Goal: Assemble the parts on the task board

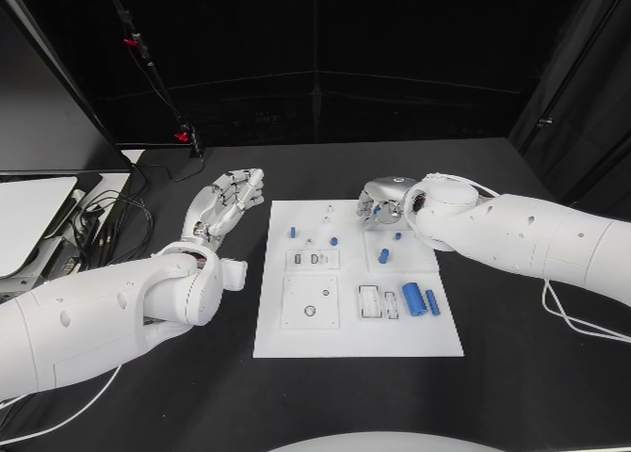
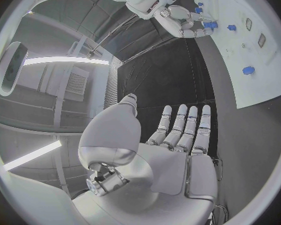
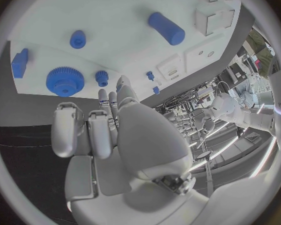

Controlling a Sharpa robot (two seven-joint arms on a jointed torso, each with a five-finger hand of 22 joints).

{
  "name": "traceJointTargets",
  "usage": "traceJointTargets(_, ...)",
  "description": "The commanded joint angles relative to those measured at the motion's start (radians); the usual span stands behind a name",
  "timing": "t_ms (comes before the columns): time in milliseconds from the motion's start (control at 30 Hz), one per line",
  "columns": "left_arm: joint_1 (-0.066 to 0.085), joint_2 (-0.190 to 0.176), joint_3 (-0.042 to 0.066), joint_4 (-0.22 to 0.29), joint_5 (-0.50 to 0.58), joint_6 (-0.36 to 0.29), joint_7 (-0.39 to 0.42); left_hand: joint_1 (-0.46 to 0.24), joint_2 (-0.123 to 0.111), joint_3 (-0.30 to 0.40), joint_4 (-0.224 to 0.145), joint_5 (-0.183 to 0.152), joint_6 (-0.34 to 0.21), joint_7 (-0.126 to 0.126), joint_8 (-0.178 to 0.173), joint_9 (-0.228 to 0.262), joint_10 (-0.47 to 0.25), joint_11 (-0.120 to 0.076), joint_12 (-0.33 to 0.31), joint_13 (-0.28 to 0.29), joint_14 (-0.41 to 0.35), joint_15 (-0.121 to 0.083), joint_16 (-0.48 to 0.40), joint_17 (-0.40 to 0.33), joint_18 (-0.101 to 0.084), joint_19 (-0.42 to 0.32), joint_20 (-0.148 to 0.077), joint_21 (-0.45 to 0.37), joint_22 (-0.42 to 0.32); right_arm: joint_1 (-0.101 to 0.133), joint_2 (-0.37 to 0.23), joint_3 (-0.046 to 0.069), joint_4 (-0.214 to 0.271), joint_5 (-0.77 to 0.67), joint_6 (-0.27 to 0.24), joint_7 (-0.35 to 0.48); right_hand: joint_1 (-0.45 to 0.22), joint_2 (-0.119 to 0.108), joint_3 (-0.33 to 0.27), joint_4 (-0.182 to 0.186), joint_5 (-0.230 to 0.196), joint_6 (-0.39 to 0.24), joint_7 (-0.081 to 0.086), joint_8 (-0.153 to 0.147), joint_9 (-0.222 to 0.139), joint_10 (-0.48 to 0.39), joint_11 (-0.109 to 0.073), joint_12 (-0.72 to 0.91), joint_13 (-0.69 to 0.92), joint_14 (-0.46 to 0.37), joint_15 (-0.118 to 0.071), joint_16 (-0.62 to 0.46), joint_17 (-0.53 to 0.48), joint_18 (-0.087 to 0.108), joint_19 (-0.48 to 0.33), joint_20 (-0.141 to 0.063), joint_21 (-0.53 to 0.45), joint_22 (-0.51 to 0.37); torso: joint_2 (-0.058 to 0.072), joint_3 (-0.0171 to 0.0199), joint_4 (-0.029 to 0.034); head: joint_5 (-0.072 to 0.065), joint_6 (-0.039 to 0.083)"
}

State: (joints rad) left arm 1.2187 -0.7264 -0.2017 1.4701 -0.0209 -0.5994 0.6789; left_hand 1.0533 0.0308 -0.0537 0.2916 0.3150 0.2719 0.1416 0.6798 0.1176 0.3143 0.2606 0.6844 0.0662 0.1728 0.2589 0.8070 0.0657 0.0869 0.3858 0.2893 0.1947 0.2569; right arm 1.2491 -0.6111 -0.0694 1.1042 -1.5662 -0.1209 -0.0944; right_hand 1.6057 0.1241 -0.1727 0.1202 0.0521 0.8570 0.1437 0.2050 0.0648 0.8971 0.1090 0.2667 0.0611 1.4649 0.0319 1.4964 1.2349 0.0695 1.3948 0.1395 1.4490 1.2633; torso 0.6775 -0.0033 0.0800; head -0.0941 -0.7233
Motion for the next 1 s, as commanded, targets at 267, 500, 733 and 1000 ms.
traceJointTargets(267,0.001,0.0,0.001,0.0,-0.007,0.013,0.298,0.001,0.011,-0.003,0.0,0.001,-0.002,0.155,0.005,-0.002,0.0,0.001,0.004,-0.001,0.009,0.0,-0.002,-0.001,0.012,0.007,-0.001,0.005,-0.001,-0.004,0.016,0.001,-0.012,-0.049,0.025,-0.056,0.012,0.004,0.012,0.002,-0.005,0.009,-0.001,-0.012,0.001,0.004,-0.002,-0.015,0.0,0.041,-0.01,-0.007,-0.012,0.001,-0.009,-0.008,-0.01,-0.01,-0.001,-0.0021,-0.0003,0.001,-0.006)
traceJointTargets(500,0.001,0.001,0.001,-0.001,-0.007,0.014,0.297,0.003,0.014,-0.003,0.0,0.002,-0.001,0.155,0.006,-0.003,0.001,0.001,0.005,-0.001,0.009,0.0,-0.002,-0.001,0.012,0.006,-0.001,0.005,-0.001,-0.005,0.022,0.001,-0.018,-0.053,0.017,-0.074,0.015,0.009,0.017,0.003,-0.004,0.011,0.0,-0.016,0.001,0.004,-0.002,-0.02,0.0,0.04,-0.012,-0.009,-0.018,0.002,-0.012,-0.009,-0.013,-0.015,-0.002,-0.0022,0.0017,0.002,-0.01)
traceJointTargets(733,0.001,0.002,0.001,-0.002,-0.007,0.015,0.295,0.005,0.016,-0.003,0.0,0.003,-0.001,0.155,0.007,-0.004,0.002,0.001,0.005,-0.001,0.01,0.0,-0.002,-0.001,0.012,0.005,-0.001,0.005,-0.001,-0.006,0.027,0.001,-0.029,-0.055,0.016,-0.087,0.016,0.015,0.022,0.006,-0.004,0.014,0.001,-0.02,0.001,0.005,-0.002,-0.025,0.0,0.04,-0.012,-0.01,-0.019,0.003,-0.013,-0.01,-0.014,-0.017,-0.002,-0.0025,0.0021,0.002,-0.013)
traceJointTargets(1000,0.001,0.002,0.001,-0.004,-0.007,0.016,0.294,0.008,0.019,-0.003,0.0,0.005,0.0,0.155,0.007,-0.005,0.003,0.001,0.006,-0.001,0.011,0.0,-0.002,-0.001,0.012,0.004,-0.001,0.005,-0.002,-0.008,0.033,0.001,-0.037,-0.055,0.023,-0.098,0.021,0.018,0.027,0.006,-0.004,0.016,0.0,-0.024,0.001,0.006,-0.002,-0.03,0.001,0.04,-0.013,-0.01,-0.02,0.003,-0.013,-0.011,-0.015,-0.019,-0.003,-0.0034,0.0027,0.002,-0.017)
